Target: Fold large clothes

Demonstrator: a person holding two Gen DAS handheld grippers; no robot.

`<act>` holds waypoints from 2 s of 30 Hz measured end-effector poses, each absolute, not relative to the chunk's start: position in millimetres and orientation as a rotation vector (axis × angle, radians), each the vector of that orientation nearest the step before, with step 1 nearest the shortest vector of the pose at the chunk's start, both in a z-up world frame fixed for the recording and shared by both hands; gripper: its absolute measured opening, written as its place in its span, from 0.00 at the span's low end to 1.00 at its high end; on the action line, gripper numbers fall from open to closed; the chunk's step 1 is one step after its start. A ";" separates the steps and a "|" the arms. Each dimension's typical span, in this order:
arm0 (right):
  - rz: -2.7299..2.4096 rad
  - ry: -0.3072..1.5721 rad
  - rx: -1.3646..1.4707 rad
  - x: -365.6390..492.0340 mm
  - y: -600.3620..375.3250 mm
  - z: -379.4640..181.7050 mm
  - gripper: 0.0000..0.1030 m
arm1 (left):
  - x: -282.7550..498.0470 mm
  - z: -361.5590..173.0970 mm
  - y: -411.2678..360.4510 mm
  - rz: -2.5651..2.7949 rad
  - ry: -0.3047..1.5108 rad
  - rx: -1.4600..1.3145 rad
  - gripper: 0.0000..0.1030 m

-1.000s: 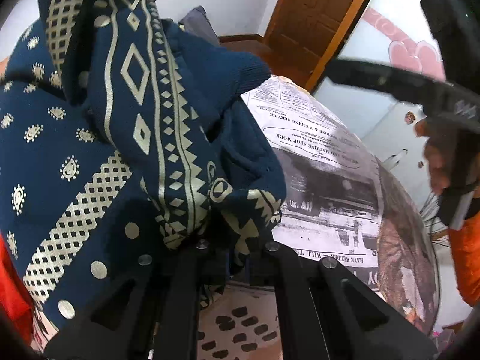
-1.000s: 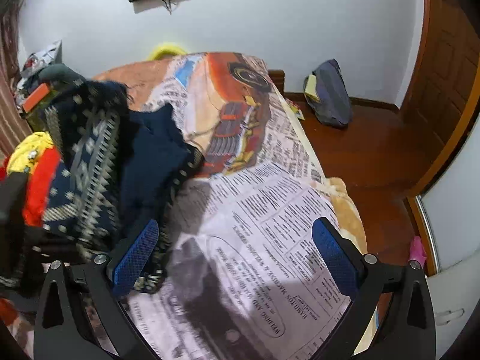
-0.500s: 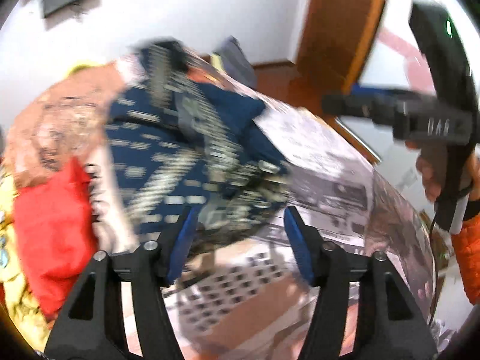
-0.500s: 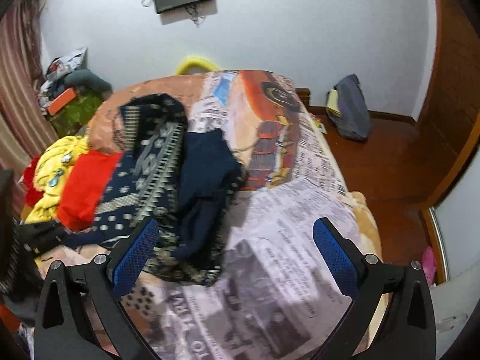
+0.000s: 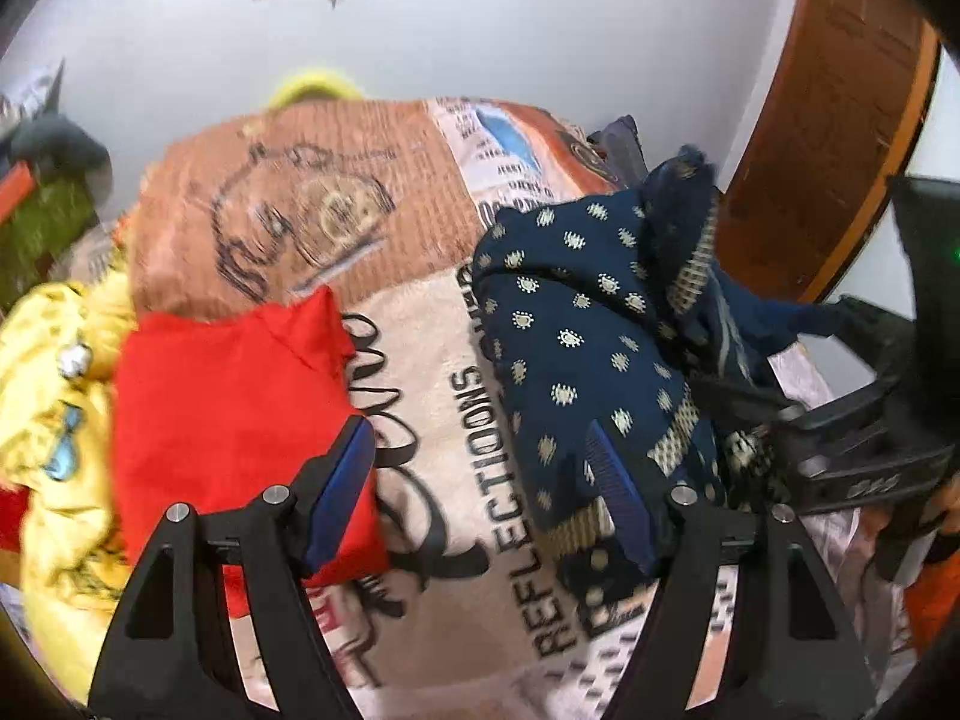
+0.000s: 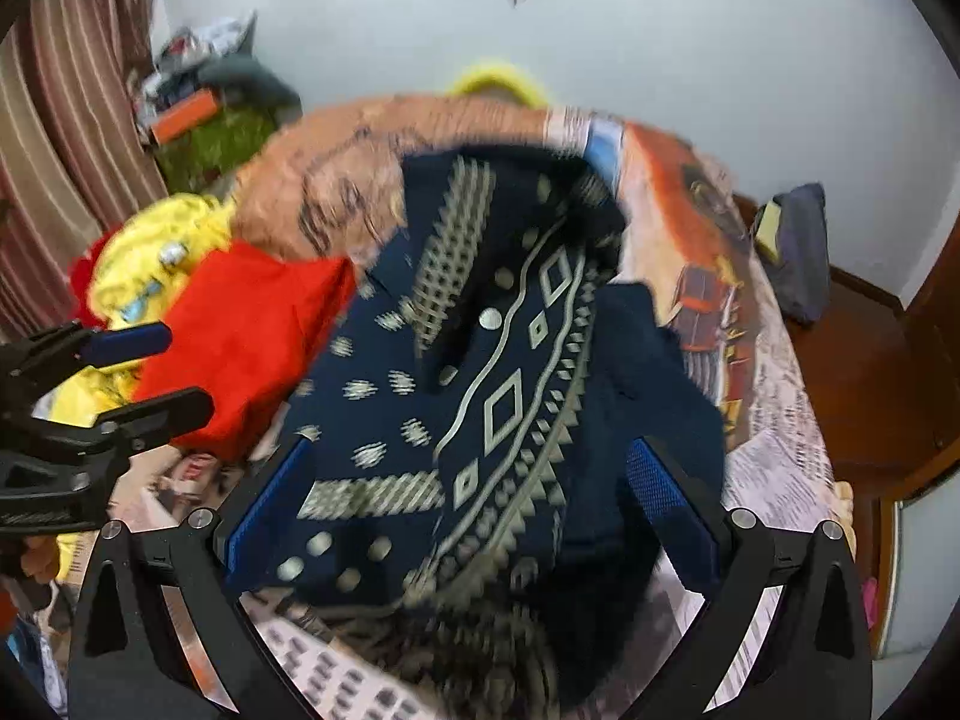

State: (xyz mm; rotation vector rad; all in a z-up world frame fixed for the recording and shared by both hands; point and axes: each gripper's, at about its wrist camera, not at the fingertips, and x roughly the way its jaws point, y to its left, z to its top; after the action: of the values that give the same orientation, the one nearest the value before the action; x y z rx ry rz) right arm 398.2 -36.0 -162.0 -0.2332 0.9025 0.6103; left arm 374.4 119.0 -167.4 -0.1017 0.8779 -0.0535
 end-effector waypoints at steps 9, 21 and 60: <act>0.415 0.897 -0.234 441.9 -112.3 -182.9 0.98 | 404.5 -199.8 109.9 -0.099 0.914 -0.163 0.84; 0.427 0.905 -0.021 422.9 -170.3 -158.3 0.90 | 404.3 -196.6 94.7 -0.034 0.903 -0.059 0.85; 0.626 1.079 0.162 429.8 -149.7 -211.3 0.94 | 405.8 -184.2 112.8 -0.217 0.962 -0.319 0.88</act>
State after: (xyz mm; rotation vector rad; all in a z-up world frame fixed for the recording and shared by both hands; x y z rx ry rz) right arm 429.8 -149.7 -211.3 0.1616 1.0786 0.6265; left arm 405.8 112.8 -184.2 -0.3188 0.9624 -0.2173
